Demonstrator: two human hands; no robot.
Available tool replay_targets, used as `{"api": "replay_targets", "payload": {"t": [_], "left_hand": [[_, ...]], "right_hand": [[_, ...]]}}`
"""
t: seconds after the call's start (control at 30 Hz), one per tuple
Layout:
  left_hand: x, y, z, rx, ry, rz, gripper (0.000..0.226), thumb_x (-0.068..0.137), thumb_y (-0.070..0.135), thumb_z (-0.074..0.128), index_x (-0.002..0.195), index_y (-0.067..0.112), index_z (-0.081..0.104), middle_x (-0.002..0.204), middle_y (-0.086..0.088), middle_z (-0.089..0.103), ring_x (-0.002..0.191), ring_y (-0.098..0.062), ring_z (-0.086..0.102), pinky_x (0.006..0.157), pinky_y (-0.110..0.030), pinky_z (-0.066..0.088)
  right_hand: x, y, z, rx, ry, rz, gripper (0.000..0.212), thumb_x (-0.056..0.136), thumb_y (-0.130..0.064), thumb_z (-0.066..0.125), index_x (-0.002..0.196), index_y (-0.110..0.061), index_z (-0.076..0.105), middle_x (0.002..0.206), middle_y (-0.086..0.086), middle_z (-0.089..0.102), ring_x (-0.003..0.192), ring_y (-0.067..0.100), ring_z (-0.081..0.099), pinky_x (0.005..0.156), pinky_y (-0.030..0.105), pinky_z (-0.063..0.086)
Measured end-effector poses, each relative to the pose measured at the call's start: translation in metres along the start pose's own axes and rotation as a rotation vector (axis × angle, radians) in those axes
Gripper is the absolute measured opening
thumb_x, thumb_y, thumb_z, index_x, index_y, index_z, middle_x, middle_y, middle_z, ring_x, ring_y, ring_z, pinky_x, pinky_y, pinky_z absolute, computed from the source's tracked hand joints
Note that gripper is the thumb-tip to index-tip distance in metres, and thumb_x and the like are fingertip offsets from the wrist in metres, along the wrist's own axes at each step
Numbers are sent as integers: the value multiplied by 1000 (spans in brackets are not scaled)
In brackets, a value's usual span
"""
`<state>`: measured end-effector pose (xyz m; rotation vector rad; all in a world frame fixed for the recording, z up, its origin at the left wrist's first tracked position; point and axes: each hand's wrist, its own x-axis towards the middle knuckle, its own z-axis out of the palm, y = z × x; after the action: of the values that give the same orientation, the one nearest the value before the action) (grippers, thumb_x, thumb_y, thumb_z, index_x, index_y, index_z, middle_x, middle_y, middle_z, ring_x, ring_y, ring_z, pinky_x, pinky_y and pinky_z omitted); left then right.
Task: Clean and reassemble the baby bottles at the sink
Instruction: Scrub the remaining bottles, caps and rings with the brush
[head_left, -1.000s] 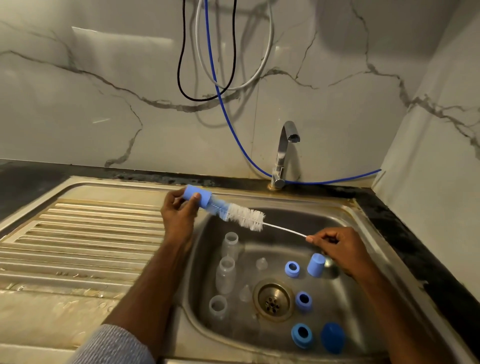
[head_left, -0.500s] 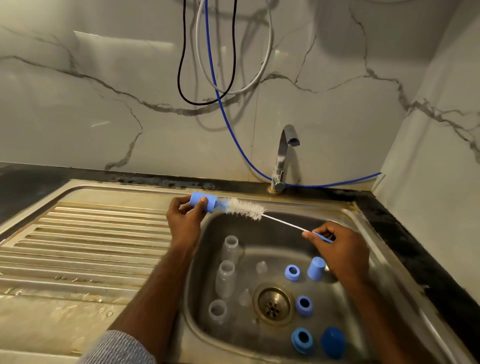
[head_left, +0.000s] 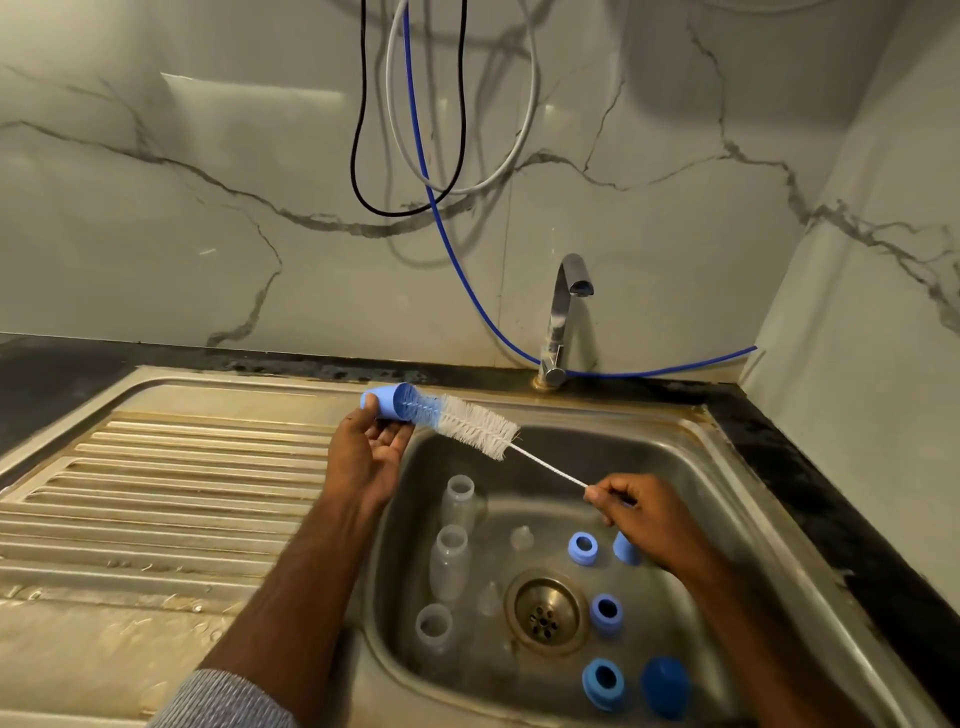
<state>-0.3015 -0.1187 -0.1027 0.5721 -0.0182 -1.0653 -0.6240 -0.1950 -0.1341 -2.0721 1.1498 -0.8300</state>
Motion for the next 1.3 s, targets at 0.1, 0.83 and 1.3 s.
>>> {"api": "replay_targets", "payload": {"t": [0.1, 0.83, 1.3], "left_hand": [[0, 0, -1, 100, -53, 122, 16, 98, 11, 62, 114, 12, 59, 112, -18, 71, 100, -29, 74, 71, -38, 63], [8, 9, -8, 787, 166, 755, 44, 88, 2, 74, 124, 20, 54, 112, -4, 66, 100, -16, 69, 88, -31, 58], [-12, -51, 11, 515, -225, 105, 44, 78, 12, 75, 121, 14, 65, 113, -8, 73, 103, -28, 73, 82, -47, 62]], "right_hand": [[-1, -1, -2, -17, 30, -33, 19, 93, -22, 70, 77, -33, 74, 74, -10, 71, 70, 5, 66, 71, 32, 55], [-1, 4, -10, -50, 67, -33, 22, 98, -27, 63, 77, -27, 71, 61, -11, 62, 56, 2, 56, 63, 29, 47], [-7, -20, 3, -16, -108, -109, 36, 104, -25, 51, 69, -15, 57, 56, -4, 51, 55, 7, 47, 60, 33, 43]]}}
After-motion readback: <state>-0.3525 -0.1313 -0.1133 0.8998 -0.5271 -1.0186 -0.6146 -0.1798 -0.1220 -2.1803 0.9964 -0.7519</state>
